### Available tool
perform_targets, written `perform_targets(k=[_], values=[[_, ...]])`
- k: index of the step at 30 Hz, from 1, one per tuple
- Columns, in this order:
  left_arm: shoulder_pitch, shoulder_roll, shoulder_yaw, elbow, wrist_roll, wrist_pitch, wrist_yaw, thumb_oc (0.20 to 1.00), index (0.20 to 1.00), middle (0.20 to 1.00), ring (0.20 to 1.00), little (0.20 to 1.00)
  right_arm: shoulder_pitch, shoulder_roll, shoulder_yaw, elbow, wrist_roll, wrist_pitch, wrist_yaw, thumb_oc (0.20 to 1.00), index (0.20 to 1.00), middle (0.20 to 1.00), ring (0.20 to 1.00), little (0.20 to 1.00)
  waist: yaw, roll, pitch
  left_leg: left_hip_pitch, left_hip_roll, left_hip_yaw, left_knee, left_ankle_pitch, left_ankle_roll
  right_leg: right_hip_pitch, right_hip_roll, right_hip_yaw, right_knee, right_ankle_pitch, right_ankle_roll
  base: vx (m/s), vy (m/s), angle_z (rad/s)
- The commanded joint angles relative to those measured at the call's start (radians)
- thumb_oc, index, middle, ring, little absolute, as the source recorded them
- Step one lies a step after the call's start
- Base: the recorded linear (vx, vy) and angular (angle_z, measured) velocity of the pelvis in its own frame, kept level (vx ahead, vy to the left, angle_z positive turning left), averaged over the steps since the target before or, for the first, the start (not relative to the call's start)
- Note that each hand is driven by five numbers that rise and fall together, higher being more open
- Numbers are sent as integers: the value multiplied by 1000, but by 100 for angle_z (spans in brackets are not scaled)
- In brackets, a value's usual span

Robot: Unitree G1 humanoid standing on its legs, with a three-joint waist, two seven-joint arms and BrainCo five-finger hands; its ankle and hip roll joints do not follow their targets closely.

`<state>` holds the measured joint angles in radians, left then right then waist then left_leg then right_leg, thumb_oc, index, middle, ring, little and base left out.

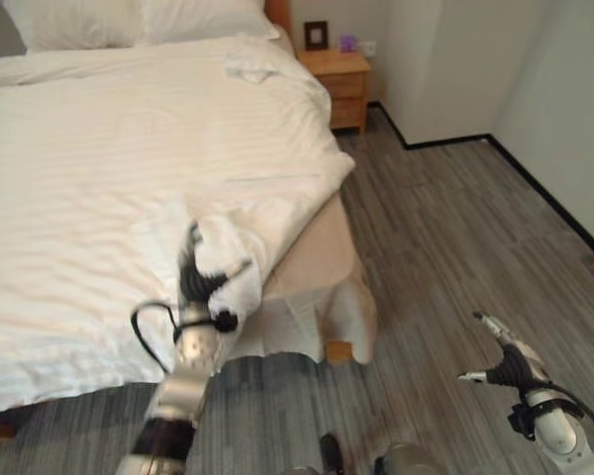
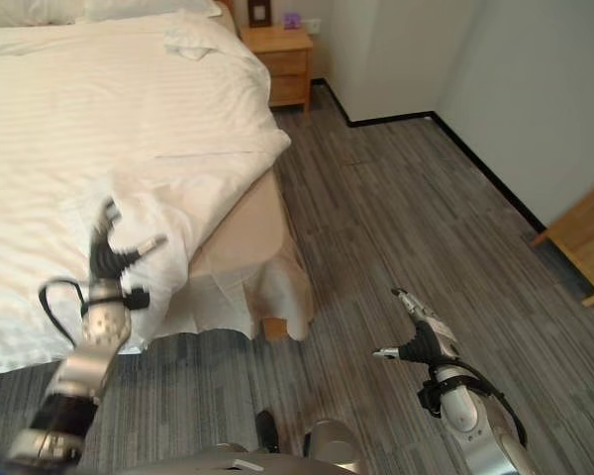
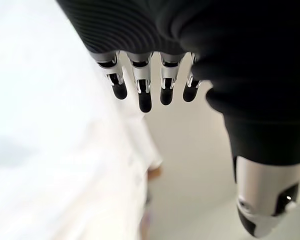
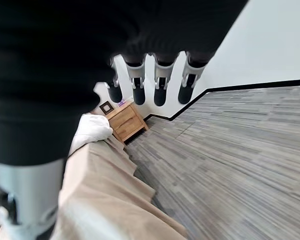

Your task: Making the bed.

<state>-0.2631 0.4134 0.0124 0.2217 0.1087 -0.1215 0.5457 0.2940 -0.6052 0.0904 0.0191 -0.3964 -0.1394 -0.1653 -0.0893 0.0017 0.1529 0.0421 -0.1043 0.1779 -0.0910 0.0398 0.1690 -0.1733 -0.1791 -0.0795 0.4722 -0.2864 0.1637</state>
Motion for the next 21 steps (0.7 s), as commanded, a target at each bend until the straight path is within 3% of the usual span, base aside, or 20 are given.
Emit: perform_targets(k=[1, 3, 4, 5, 7, 9, 15, 21], values=[[-55, 131, 51, 79, 135, 19, 144, 1000, 1000, 1000, 1000, 1000, -42, -12, -46, 56, -19, -44, -59, 1000, 1000, 1000, 1000, 1000, -31, -19, 4, 49, 147, 14, 4, -88, -187, 129, 42, 130, -431, 275, 8, 227, -105, 80], [-59, 163, 69, 122, 143, 34, 141, 1000, 1000, 1000, 1000, 1000, 20, 8, -63, 39, 6, -43, -37, 1000, 1000, 1000, 1000, 1000, -36, -36, -18, 69, 138, 11, 4, -101, -189, 139, 28, 146, -479, 321, 18, 249, -108, 74], [-94, 220, 79, 219, 163, 62, 139, 1000, 1000, 1000, 1000, 1000, 49, -14, -72, 29, 4, -53, -15, 1000, 1000, 1000, 1000, 1000, -43, -44, -45, 81, 139, 25, 4, -115, -192, 175, 18, 140, -543, 339, 26, 225, -89, 41], [-98, 222, 76, 225, 162, 60, 139, 1000, 1000, 1000, 1000, 1000, 51, -12, -74, 26, 5, -53, -13, 1000, 1000, 1000, 1000, 1000, -43, -46, -45, 81, 139, 24, 4, -116, -192, 179, 18, 138, -550, 342, 26, 232, -81, 18], [-171, 326, 58, 447, 126, 86, 99, 1000, 1000, 1000, 1000, 1000, 107, -75, -95, -4, 37, -80, 24, 1000, 1000, 1000, 1000, 1000, -69, -40, -69, 93, 152, 42, 4, -119, -207, 188, 21, 136, -559, 346, 29, 177, -43, 3], [-219, 362, 23, 564, 112, 84, 80, 1000, 1000, 1000, 1000, 1000, 120, -97, -102, -23, 60, -91, 43, 1000, 1000, 1000, 1000, 1000, -80, -37, -74, 92, 158, 45, 4, -116, -212, 188, 24, 133, -559, 346, 30, 124, -27, 3], [-340, 451, -91, 813, 137, 92, 25, 1000, 1000, 1000, 1000, 1000, 113, -168, -120, -126, 106, -128, 59, 1000, 1000, 1000, 1000, 1000, -111, -25, -59, 41, 175, 50, 4, -104, -233, 147, 34, 116, -559, 344, 33, 76, -10, 0], [-494, 535, -185, 984, 135, 88, -6, 1000, 1000, 1000, 1000, 1000, 52, -190, -55, -202, 129, -162, 66, 1000, 1000, 1000, 1000, 1000, -129, -26, -17, -116, 195, 69, 4, -75, -243, -19, 58, 126, -559, 366, 41, -83, 0, -9]])
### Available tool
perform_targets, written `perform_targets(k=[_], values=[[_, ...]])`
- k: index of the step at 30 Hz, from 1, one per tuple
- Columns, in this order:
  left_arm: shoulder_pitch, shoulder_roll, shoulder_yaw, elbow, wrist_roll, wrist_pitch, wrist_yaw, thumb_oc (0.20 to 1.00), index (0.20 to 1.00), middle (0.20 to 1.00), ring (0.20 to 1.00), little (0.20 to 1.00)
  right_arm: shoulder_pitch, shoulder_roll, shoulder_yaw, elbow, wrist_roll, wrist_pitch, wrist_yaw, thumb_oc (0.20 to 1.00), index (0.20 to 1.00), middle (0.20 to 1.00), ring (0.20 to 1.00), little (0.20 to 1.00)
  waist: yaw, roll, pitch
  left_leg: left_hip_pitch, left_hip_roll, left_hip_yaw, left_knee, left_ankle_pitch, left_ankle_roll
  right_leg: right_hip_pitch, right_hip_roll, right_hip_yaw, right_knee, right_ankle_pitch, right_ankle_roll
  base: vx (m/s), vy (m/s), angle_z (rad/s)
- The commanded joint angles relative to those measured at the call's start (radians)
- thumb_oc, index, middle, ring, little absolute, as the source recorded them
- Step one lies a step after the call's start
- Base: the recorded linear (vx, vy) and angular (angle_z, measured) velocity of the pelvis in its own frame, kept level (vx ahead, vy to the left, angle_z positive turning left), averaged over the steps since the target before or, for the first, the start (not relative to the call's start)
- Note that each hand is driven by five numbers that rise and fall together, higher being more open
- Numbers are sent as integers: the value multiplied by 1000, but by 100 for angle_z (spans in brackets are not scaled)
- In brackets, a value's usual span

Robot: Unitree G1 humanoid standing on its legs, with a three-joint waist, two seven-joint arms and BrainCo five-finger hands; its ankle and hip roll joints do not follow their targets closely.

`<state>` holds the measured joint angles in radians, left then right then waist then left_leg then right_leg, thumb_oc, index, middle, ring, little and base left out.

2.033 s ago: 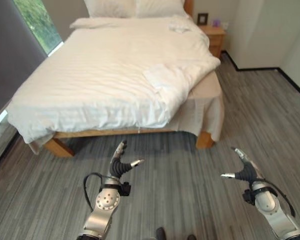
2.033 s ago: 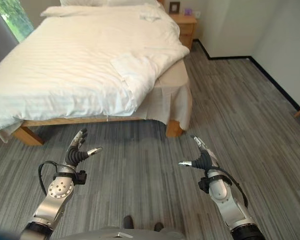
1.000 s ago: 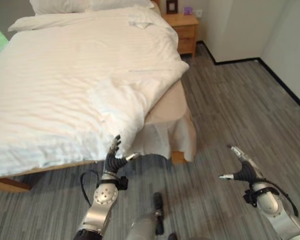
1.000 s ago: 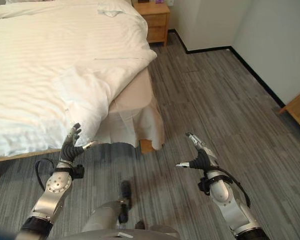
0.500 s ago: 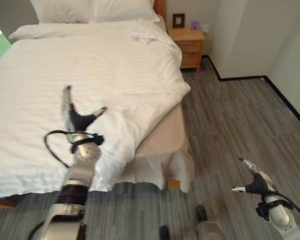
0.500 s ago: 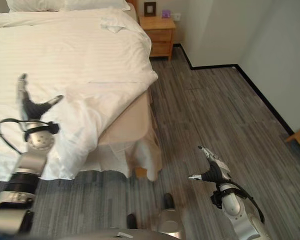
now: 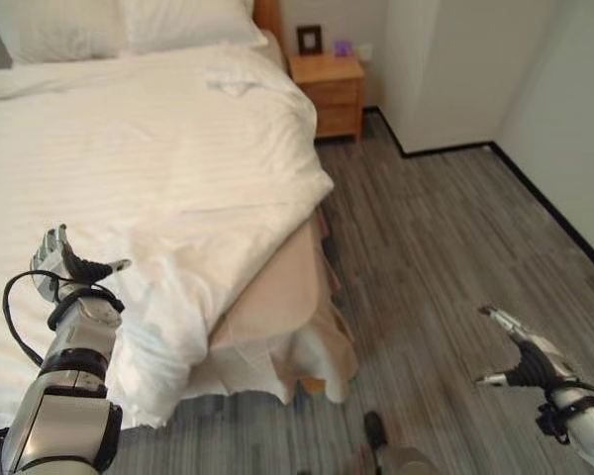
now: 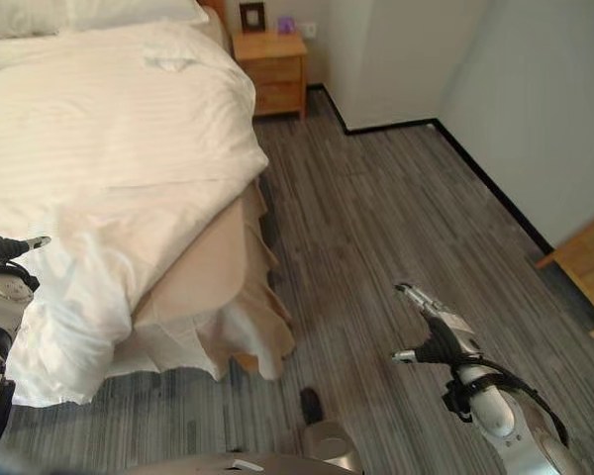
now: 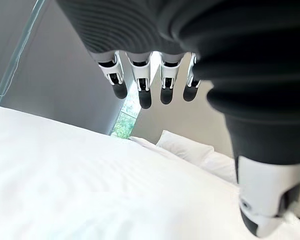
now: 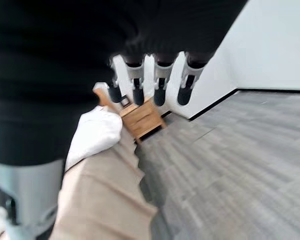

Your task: Making the bed.

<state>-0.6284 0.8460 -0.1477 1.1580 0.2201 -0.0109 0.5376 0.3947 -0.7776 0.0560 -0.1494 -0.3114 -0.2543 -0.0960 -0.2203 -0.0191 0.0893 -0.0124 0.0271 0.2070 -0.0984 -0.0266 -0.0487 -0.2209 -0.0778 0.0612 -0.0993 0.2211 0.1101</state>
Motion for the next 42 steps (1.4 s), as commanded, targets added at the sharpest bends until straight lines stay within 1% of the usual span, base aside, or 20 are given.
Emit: perform_targets(k=[1, 5, 9, 10, 11, 12, 17, 19, 21, 22, 23, 26, 27, 30, 33, 34, 35, 36, 37, 42], values=[[-158, 120, -36, 60, 20, -17, 1, 1000, 1000, 1000, 1000, 1000, -63, -21, -9, -36, 43, -49, -8, 1000, 1000, 1000, 1000, 1000, 3, -9, 59, -92, 66, 40, 11, 0, -25, 0, -39, -11, 12, -135, 94, -83, -2, -6], [-229, 156, -78, 128, 23, 0, -6, 1000, 1000, 1000, 1000, 1000, -115, -4, 33, -11, 51, -41, -28, 1000, 1000, 1000, 1000, 1000, 4, -16, 103, -185, 74, 31, 11, 26, -27, -83, -35, -8, 12, -118, 90, -62, 3, -14], [-311, 170, -104, 208, -44, -4, -41, 1000, 1000, 1000, 1000, 1000, -177, -2, 62, -21, 103, -45, -41, 1000, 1000, 1000, 1000, 1000, -1, -22, 153, -280, 82, 19, 11, 55, -35, -166, -30, -10, 12, -104, 85, -57, -10, 2], [-312, 170, -105, 209, -45, -5, -41, 1000, 1000, 1000, 1000, 1000, -178, -1, 63, -20, 103, -45, -41, 1000, 1000, 1000, 1000, 1000, -2, -21, 150, -284, 82, 18, 11, 56, -35, -169, -30, -10, 12, -104, 85, -66, -8, 25], [-306, 172, -101, 251, -74, -9, -79, 319, 319, 319, 319, 319, -204, 1, 68, -38, 104, -37, -43, 1000, 1000, 1000, 1000, 1000, -4, -16, 160, -329, 82, 13, 11, 67, -38, -209, -32, -10, 12, -101, 86, -52, -19, 19], [-288, 163, -87, 271, -84, -13, -96, 200, 200, 200, 200, 200, -212, 10, 61, -48, 101, -37, -42, 1000, 1000, 1000, 1000, 1000, -6, -14, 156, -345, 81, 11, 11, 68, -39, -225, -32, -9, 12, -102, 86, -45, -27, 8], [-245, 99, -22, 255, -148, -26, -111, 200, 200, 200, 200, 200, -176, 11, 4, -122, 60, -33, -29, 1000, 1000, 1000, 1000, 1000, -3, -5, 125, -329, 79, 8, 11, 54, -38, -208, -34, -4, 12, -110, 80, 35, -18, -8], [-232, 14, -2, 178, -190, -50, -109, 200, 200, 200, 200, 200, -130, -10, -47, -193, 54, -46, -19, 1000, 1000, 1000, 1000, 1000, -7, -6, 89, -273, 72, 14, 11, 33, -35, -156, -32, -5, 12, -129, 76, 102, -48, 8], [-193, -123, -3, 42, -224, -80, -83, 200, 200, 200, 200, 200, -95, -31, -77, -239, 40, -45, -20, 1000, 1000, 1000, 1000, 1000, -8, -1, 62, -198, 61, 18, 11, 10, -29, -83, -37, -10, 12, -149, 74, 156, -41, 27], [-148, -254, -33, -107, -211, -93, -67, 200, 200, 200, 200, 200, -113, -39, -68, -214, 19, -32, -25, 1000, 1000, 1000, 1000, 1000, -6, 1, 42, -155, 55, 14, 11, -3, -23, -43, -43, -13, 12, -159, 70, 97, -35, 19], [-145, -255, -32, -111, -210, -91, -66, 200, 200, 200, 200, 200, -112, -40, -68, -214, 18, -32, -25, 1000, 1000, 1000, 1000, 1000, -6, 0, 42, -156, 54, 14, 11, 2, -23, -44, -43, -12, 12, -155, 70, 93, -35, 16], [-31, -467, -110, -340, -170, -104, -69, 200, 200, 200, 200, 200, -134, -26, -77, -222, -16, -12, -45, 1000, 1000, 1000, 1000, 1000, -12, 2, 21, -87, 48, 13, 11, -17, -11, 22, -49, -15, 12, -174, 68, 84, -20, -1], [22, -579, -183, -396, -155, -110, -107, 200, 200, 200, 200, 200, -147, -12, -88, -226, -49, 2, -63, 1000, 1000, 1000, 1000, 1000, -21, 4, 8, -48, 45, 17, 11, -29, -4, 55, -52, -11, 12, -177, 69, 120, -28, 1], [96, -721, -321, -444, -181, -118, -179, 200, 200, 200, 200, 200, -213, -19, -84, -248, -123, 25, -102, 1000, 1000, 1000, 1000, 1000, -29, 5, -3, -4, 43, 33, 11, -42, 7, 86, -54, 8, 12, -176, 71, 38, -33, -7], [148, -843, -492, -432, -219, -118, -267, 200, 200, 200, 200, 200, -367, -50, -7, -251, -165, 56, -131, 1000, 1000, 1000, 1000, 1000, -29, 13, -3, 29, 43, 48, 11, -55, 18, 106, -52, 31, 12, -175, 78, 6, -29, -21], [159, -874, -552, -430, -230, -115, -306, 250, 250, 250, 250, 250, -427, -58, 28, -251, -175, 69, -131, 1000, 1000, 1000, 1000, 1000, -29, 16, -2, 37, 42, 51, 11, -57, 20, 112, -52, 40, 12, -175, 78, -27, -41, -25], [176, -899, -617, -419, -235, -117, -344, 846, 846, 846, 846, 846, -492, -57, 66, -251, -168, 77, -128, 1000, 1000, 1000, 1000, 1000, -29, 18, -1, 41, 41, 53, 11, -55, 22, 113, -52, 47, 12, -171, 76, -36, -64, -19], [198, -921, -681, -415, -261, -114, -390, 1000, 1000, 1000, 1000, 1000, -561, -45, 111, -247, -161, 93, -127, 1000, 1000, 1000, 1000, 1000, -25, 23, 1, 47, 42, 52, 11, -55, 22, 119, -53, 48, 12, -173, 73, -46, -107, -11], [251, -949, -791, -408, -353, -102, -511, 1000, 1000, 1000, 1000, 1000, -696, -13, 210, -219, -163, 135, -104, 1000, 1000, 1000, 1000, 1000, -13, 30, 6, 57, 46, 43, 11, -60, 22, 135, -53, 46, 12, -184, 68, -41, -92, 0], [291, -932, -840, -428, -448, -88, -582, 1000, 1000, 1000, 1000, 1000, -845, 45, 318, -135, -182, 186, -84, 1000, 1000, 1000, 1000, 1000, 7, 34, 7, 63, 51, 33, 11, -49, 18, 153, -51, 40, 12, -191, 54, -29, -94, 1]])
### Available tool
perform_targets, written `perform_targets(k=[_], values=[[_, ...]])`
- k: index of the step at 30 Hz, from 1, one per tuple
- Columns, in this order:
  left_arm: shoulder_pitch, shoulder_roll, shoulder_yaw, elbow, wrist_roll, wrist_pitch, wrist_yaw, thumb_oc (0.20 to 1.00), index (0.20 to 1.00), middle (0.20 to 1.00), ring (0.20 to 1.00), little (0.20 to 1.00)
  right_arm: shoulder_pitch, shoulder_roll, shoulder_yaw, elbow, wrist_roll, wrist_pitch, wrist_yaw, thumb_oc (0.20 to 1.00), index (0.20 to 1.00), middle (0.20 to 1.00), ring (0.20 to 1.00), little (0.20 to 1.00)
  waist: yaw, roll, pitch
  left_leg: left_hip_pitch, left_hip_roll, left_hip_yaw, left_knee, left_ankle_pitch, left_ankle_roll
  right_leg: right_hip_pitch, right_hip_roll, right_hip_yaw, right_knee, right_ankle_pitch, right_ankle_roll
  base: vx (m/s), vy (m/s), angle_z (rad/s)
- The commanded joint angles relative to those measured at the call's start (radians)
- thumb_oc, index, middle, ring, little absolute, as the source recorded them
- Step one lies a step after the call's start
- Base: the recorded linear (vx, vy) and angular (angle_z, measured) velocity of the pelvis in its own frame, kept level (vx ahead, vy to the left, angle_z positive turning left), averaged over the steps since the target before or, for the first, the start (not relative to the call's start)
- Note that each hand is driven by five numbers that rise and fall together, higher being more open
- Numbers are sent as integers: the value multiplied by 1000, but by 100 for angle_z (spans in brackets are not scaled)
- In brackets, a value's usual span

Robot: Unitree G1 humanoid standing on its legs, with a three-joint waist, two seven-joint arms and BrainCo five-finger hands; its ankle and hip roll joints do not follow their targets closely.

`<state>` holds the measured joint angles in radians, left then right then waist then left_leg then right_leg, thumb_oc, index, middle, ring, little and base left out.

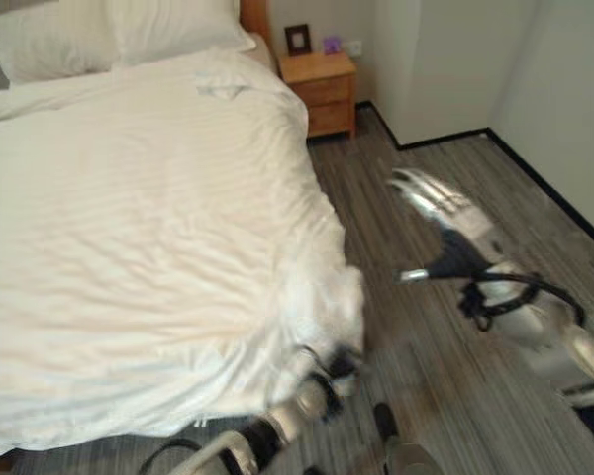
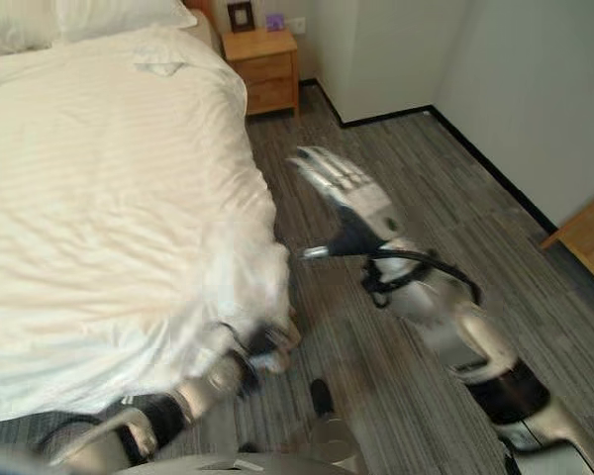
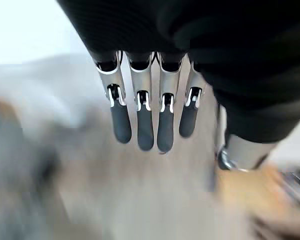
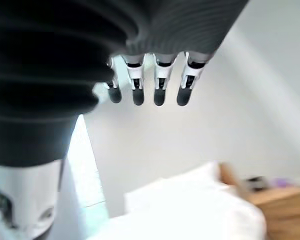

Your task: Making the bed.

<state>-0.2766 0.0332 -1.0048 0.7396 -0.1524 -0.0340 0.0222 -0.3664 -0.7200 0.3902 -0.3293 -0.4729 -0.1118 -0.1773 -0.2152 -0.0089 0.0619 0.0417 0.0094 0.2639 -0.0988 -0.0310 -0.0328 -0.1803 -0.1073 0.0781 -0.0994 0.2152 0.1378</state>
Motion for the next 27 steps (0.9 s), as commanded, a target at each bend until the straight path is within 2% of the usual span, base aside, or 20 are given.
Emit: perform_targets(k=[1, 2, 3, 6, 9, 11, 12, 13, 14, 17, 18, 19, 21, 22, 23, 24, 25, 26, 27], values=[[-52, -101, -17, -39, -97, -55, -92, 1000, 1000, 1000, 1000, 1000, -177, 31, 46, 109, -46, 85, 17, 1000, 1000, 1000, 1000, 1000, 27, 31, 32, 11, 74, -36, 12, -40, -1, 129, -22, 14, 12, -199, 16, -36, -166, 1], [-72, -80, -58, -94, -72, -62, -112, 1000, 1000, 1000, 1000, 1000, -286, 104, 118, 207, -78, 105, 5, 1000, 1000, 1000, 1000, 1000, 43, 41, 38, 12, 79, -57, 12, -33, -7, 151, -21, -1, 12, -212, 3, -35, -168, 5], [-73, -75, -56, -98, -72, -61, -112, 1000, 1000, 1000, 1000, 1000, -296, 109, 124, 218, -78, 104, 0, 1000, 1000, 1000, 1000, 1000, 38, 39, 41, 13, 79, -59, 12, -33, -8, 153, -21, -4, 12, -213, 2, -24, -106, 35], [-91, -72, -85, -152, -61, -57, -139, 1000, 1000, 1000, 1000, 1000, -406, 229, 186, 340, -72, 112, -15, 1000, 1000, 1000, 1000, 1000, 61, 50, 35, 18, 84, -83, 12, -25, -14, 185, -21, -32, 12, -229, -13, -7, -76, 47], [-95, -66, -47, -180, -106, -67, -96, 1000, 1000, 1000, 1000, 1000, -475, 310, 230, 458, -48, 110, -35, 1000, 1000, 1000, 1000, 1000, 77, 51, 30, 29, 87, -91, 12, -21, -19, 205, -21, -56, 12, -234, -15, 8, -69, 24], [-98, -24, 5, -222, -127, -74, -68, 1000, 1000, 1000, 1000, 1000, -505, 318, 253, 522, -34, 105, -42, 1000, 1000, 1000, 1000, 1000, 102, 47, 28, 31, 90, -95, 12, -14, -22, 214, -19, -70, 12, -235, -17, -1, -78, 2], [-63, 66, 85, -304, -158, -79, -55, 1000, 1000, 1000, 1000, 1000, -508, 318, 253, 576, 18, 99, -39, 1000, 1000, 1000, 1000, 1000, 136, 46, 29, 28, 92, -112, 12, -4, -28, 225, -19, -88, 12, -239, -21, -5, -59, 1], [-60, 76, 87, -315, -160, -72, -56, 1000, 1000, 1000, 1000, 1000, -511, 323, 254, 581, 20, 97, -41, 1000, 1000, 1000, 1000, 1000, 131, 43, 30, 28, 92, -115, 12, -4, -29, 227, -19, -92, 12, -239, -21, -37, -58, 7], [-21, 147, 140, -374, -165, -77, -64, 1000, 1000, 1000, 1000, 1000, -513, 315, 248, 616, 49, 94, -37, 1000, 1000, 1000, 1000, 1000, 154, 43, 33, 24, 93, -128, 12, 8, -33, 234, -19, -110, 12, -237, -24, -39, -37, 19], [176, 356, 342, -528, -207, -85, -63, 1000, 1000, 1000, 1000, 1000, -504, 320, 230, 729, 183, 69, -25, 1000, 1000, 1000, 1000, 1000, 220, 36, 34, 6, 93, -193, 12, 21, -40, 253, -16, -163, 12, -254, -25, 5, -45, 69], [239, 399, 407, -548, -230, -85, -66, 1000, 1000, 1000, 1000, 1000, -496, 321, 220, 766, 230, 64, -28, 489, 489, 489, 489, 489, 250, 34, 45, 3, 95, -207, 12, 25, -43, 258, -13, -173, 12, -258, -25, -76, -34, 59], [282, 440, 478, -574, -252, -82, -64, 1000, 1000, 1000, 1000, 1000, -470, 307, 191, 789, 277, 58, -37, 200, 200, 200, 200, 200, 275, 31, 57, -15, 94, -221, 12, 37, -52, 261, -17, -199, 12, -258, -27, -97, -32, 36], [350, 513, 584, -606, -298, -85, -94, 1000, 1000, 1000, 1000, 1000, -422, 263, 130, 815, 348, 54, -24, 200, 200, 200, 200, 200, 299, 28, 62, -53, 103, -232, 12, 57, -77, 269, -31, -295, 12, -270, -32, -45, -8, 95], [351, 513, 584, -607, -298, -84, -95, 1000, 1000, 1000, 1000, 1000, -421, 263, 130, 815, 348, 54, -24, 200, 200, 200, 200, 200, 298, 28, 61, -54, 103, -233, 12, 57, -77, 268, -31, -296, 12, -270, -32, -1, 15, 162], [405, 579, 656, -619, -298, -94, -107, 1000, 1000, 1000, 1000, 1000, -377, 241, 59, 803, 443, 43, -18, 200, 200, 200, 200, 200, 332, 34, 86, -82, 96, -236, 12, 82, -81, 289, -38, -360, 12, -272, -31, 110, 58, 146], [467, 604, 708, -589, -266, -92, -123, 1000, 1000, 1000, 1000, 1000, -301, 276, -35, 838, 618, 23, -14, 200, 200, 200, 200, 200, 353, 38, 68, -88, 82, -246, 12, 76, -83, 319, -54, -425, 12, -278, -25, 104, 62, 112], [468, 605, 708, -590, -266, -92, -123, 1000, 1000, 1000, 1000, 1000, -301, 276, -35, 838, 619, 22, -13, 200, 200, 200, 200, 200, 350, 37, 65, -93, 81, -249, 12, 79, -81, 316, -55, -428, 12, -276, -24, 158, 72, 97], [495, 610, 742, -561, -251, -88, -126, 1000, 1000, 1000, 1000, 1000, -273, 286, -84, 849, 716, 3, -7, 200, 200, 200, 200, 200, 362, 37, 64, -97, 75, -253, 12, 79, -81, 326, -62, -452, 12, -278, -23, 98, 42, 111], [510, 615, 800, -483, -203, -85, -115, 1000, 1000, 1000, 1000, 1000, -245, 298, -181, 878, 913, -36, -2, 200, 200, 200, 200, 200, 388, 35, 71, -106, 65, -257, 12, 76, -82, 335, -73, -484, 12, -283, -18, 105, 38, 97]])
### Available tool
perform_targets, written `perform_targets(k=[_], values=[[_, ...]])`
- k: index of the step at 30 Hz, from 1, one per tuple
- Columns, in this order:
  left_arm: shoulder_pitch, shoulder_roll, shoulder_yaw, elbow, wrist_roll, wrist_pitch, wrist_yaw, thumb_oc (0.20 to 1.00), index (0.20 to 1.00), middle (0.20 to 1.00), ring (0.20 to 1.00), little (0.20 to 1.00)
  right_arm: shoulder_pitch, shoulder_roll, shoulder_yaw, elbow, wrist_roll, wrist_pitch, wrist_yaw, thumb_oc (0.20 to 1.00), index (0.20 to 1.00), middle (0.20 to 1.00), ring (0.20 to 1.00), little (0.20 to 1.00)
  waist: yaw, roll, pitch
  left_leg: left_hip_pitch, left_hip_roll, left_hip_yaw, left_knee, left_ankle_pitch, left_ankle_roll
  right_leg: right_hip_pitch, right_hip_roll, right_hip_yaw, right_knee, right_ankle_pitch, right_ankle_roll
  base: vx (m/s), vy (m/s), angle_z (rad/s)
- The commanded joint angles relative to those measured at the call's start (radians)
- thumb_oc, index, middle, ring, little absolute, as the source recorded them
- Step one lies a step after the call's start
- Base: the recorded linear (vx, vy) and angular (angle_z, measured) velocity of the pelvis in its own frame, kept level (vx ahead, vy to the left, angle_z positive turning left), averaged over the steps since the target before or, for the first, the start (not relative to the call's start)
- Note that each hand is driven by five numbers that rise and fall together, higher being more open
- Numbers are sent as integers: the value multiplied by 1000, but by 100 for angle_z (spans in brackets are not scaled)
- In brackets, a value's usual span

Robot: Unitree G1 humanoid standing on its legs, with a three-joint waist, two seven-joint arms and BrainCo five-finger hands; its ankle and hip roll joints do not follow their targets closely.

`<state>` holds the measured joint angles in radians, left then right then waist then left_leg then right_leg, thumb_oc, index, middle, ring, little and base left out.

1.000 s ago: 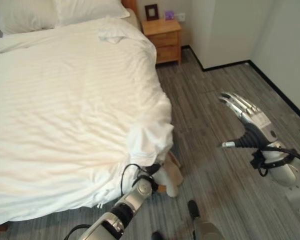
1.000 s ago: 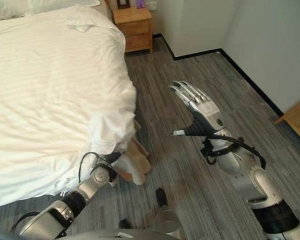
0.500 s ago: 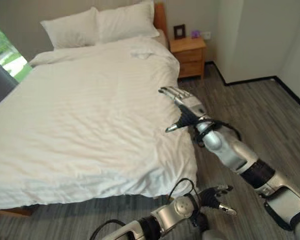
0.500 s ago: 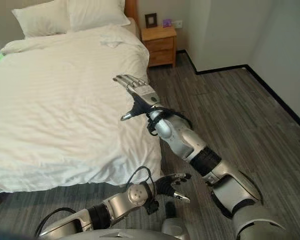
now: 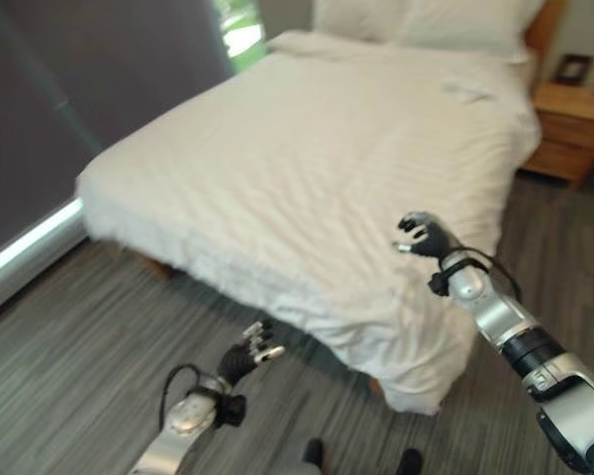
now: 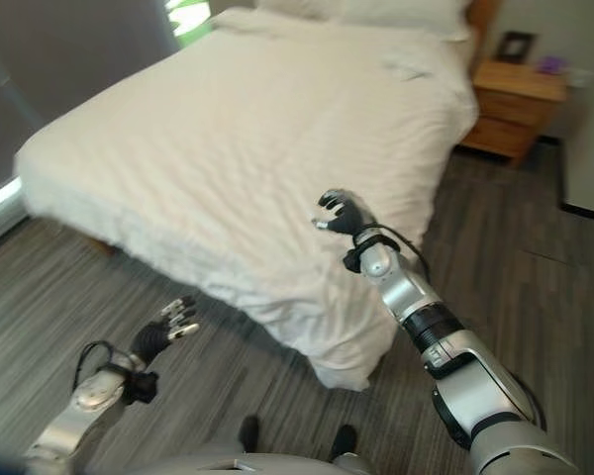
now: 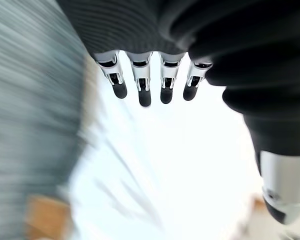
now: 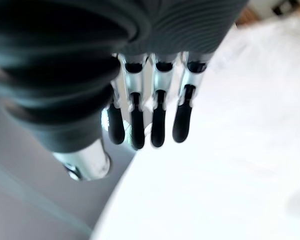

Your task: Making the bed.

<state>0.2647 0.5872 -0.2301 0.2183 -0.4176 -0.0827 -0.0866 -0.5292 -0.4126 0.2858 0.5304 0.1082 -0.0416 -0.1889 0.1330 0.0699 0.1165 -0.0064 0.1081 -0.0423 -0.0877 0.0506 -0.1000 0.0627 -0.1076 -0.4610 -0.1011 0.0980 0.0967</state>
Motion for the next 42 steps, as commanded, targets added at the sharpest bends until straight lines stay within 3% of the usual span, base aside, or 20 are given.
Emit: perform_targets(k=[1, 4, 6, 10, 11, 13, 15, 17, 20, 22, 23, 25, 28, 30, 31, 32, 36, 39, 42], values=[[-32, 62, 25, 39, 62, -37, -6, 1000, 1000, 1000, 1000, 1000, -82, -10, -77, 20, 333, -107, 10, 200, 200, 200, 200, 200, 40, -44, 16, -58, -34, 49, 0, -5, -15, 92, -74, 55, 14, -166, 23, 63, 33, 71], [-28, 13, 91, 148, 57, -42, 23, 1000, 1000, 1000, 1000, 1000, -72, 27, -193, 24, 571, -171, 28, 200, 200, 200, 200, 200, 65, -29, 48, -96, -47, 54, 0, 2, -14, 55, -90, 43, 14, -152, 31, -59, 45, 25], [-54, -55, 109, 220, -5, -58, 38, 1000, 1000, 1000, 1000, 1000, -91, 105, -297, 19, 802, -257, 62, 200, 200, 200, 200, 200, 69, 19, 102, -163, -51, 70, 0, 23, -19, -30, -104, 63, 16, -129, 35, -197, 95, 10], [-92, -89, 99, 256, -33, -79, 50, 1000, 1000, 1000, 1000, 1000, -105, 161, -358, 33, 943, -327, 88, 200, 200, 200, 200, 200, 65, 50, 129, -211, -49, 89, 0, 35, -25, -92, -110, 87, 18, -112, 36, -104, 40, 2], [-112, -120, 98, 277, -40, -95, 57, 1000, 1000, 1000, 1000, 1000, -92, 202, -402, 72, 1003, -348, 96, 200, 200, 200, 200, 200, 55, 76, 147, -247, -47, 107, 0, 44, -30, -138, -115, 105, 17, -105, 38, -112, 65, -8], [-125, -147, 100, 286, -57, -100, 55, 1000, 1000, 1000, 1000, 1000, -71, 221, -413, 133, 1037, -344, 106, 200, 200, 200, 200, 200, 40, 101, 166, -276, -47, 124, 0, 47, -31, -185, -121, 129, 18, -92, 43, -138, 107, -29], [-141, -186, 104, 330, -81, -97, 50, 1000, 1000, 1000, 1000, 1000, -29, 223, -438, 292, 1076, -296, 121, 200, 200, 200, 200, 200, 15, 127, 178, -292, -53, 162, 0, 42, -28, -234, -132, 168, 16, -73, 56, -99, 158, -40], [-149, -197, 101, 355, -84, -95, 49, 1000, 1000, 1000, 1000, 1000, -18, 210, -450, 354, 1079, -275, 127, 200, 200, 200, 200, 200, 12, 128, 178, -289, -56, 173, 0, 37, -25, -242, -135, 183, 14, -68, 61, -17, 117, -31], [-193, -224, 73, 421, -55, -85, 43, 1000, 1000, 1000, 1000, 1000, 37, 182, -482, 494, 1034, -210, 132, 200, 200, 200, 200, 200, -25, 118, 179, -268, -63, 196, 0, 19, -13, -254, -143, 219, 14, -64, 71, 19, 135, -33], [-228, -226, 48, 428, -14, -81, 41, 1000, 1000, 1000, 1000, 1000, 105, 168, -523, 529, 1020, -178, 134, 200, 200, 200, 200, 200, -70, 96, 177, -257, -68, 208, 0, 6, 0, -264, -143, 245, 14, -55, 77, 3, 147, -39], [-253, -223, 22, 412, 33, -74, 34, 1000, 1000, 1000, 1000, 1000, 183, 159, -559, 539, 997, -158, 140, 200, 200, 200, 200, 200, -121, 63, 173, -241, -69, 230, 0, -10, 9, -272, -140, 266, 14, -45, 82, 30, 150, -51], [-274, -210, -1, 359, 63, -64, 30, 1000, 1000, 1000, 1000, 1000, 253, 164, -571, 529, 962, -147, 145, 200, 200, 200, 200, 200, -166, 29, 171, -219, -64, 252, 0, -24, 19, -267, -132, 275, 14, -38, 84, 39, 79, -37], [-284, -196, 26, 252, 70, -48, 50, 1000, 1000, 1000, 1000, 1000, 351, 149, -555, 489, 830, -127, 136, 200, 200, 200, 200, 200, -193, -13, 179, -165, -21, 311, 0, -38, 40, -247, -116, 250, 116, -82, 74, -84, 22, -58], [-261, -196, 60, 200, 58, -40, 62, 1000, 1000, 1000, 1000, 1000, 401, 130, -518, 458, 714, -109, 131, 200, 200, 200, 200, 200, -177, -41, 175, -124, 13, 365, 0, -28, 35, -202, -120, 196, 174, -116, 61, -105, -108, -107], [-245, -195, 80, 175, 58, -37, 70, 1000, 1000, 1000, 1000, 1000, 432, 108, -479, 416, 591, -102, 125, 1000, 1000, 1000, 1000, 1000, -159, -62, 169, -105, 33, 398, 0, -16, 28, -160, -129, 153, 187, -125, 58, -30, -169, -123], [-231, -198, 91, 166, 57, -34, 70, 1000, 1000, 1000, 1000, 1000, 453, 94, -453, 383, 519, -91, 121, 1000, 1000, 1000, 1000, 1000, -148, -77, 151, -92, 42, 404, 0, -27, 20, -129, -134, 135, 190, -143, 63, -25, -202, -117], [-203, -204, 86, 172, 103, -21, 72, 1000, 1000, 1000, 1000, 1000, 492, 24, -338, 177, 259, -67, 109, 1000, 1000, 1000, 1000, 1000, -112, -117, 83, -55, 86, 488, 0, 5, 4, -34, -150, 61, 125, -100, 80, -52, -231, -129], [-181, -212, 76, 131, 134, -21, 75, 1000, 1000, 1000, 1000, 1000, 525, -36, -301, -30, 116, -72, 106, 1000, 1000, 1000, 1000, 1000, -116, -116, 46, -27, 124, 530, 2, 38, -16, 10, -119, 76, 51, -111, 78, -78, -298, -80], [-138, -232, 85, 4, 87, -32, 66, 1000, 1000, 1000, 1000, 1000, 535, -83, -268, -182, -15, -69, 109, 1000, 1000, 1000, 1000, 1000, -133, -87, 34, 11, 179, 550, 8, 87, -45, 33, -66, 118, 21, -149, 53, -61, -308, -36]])
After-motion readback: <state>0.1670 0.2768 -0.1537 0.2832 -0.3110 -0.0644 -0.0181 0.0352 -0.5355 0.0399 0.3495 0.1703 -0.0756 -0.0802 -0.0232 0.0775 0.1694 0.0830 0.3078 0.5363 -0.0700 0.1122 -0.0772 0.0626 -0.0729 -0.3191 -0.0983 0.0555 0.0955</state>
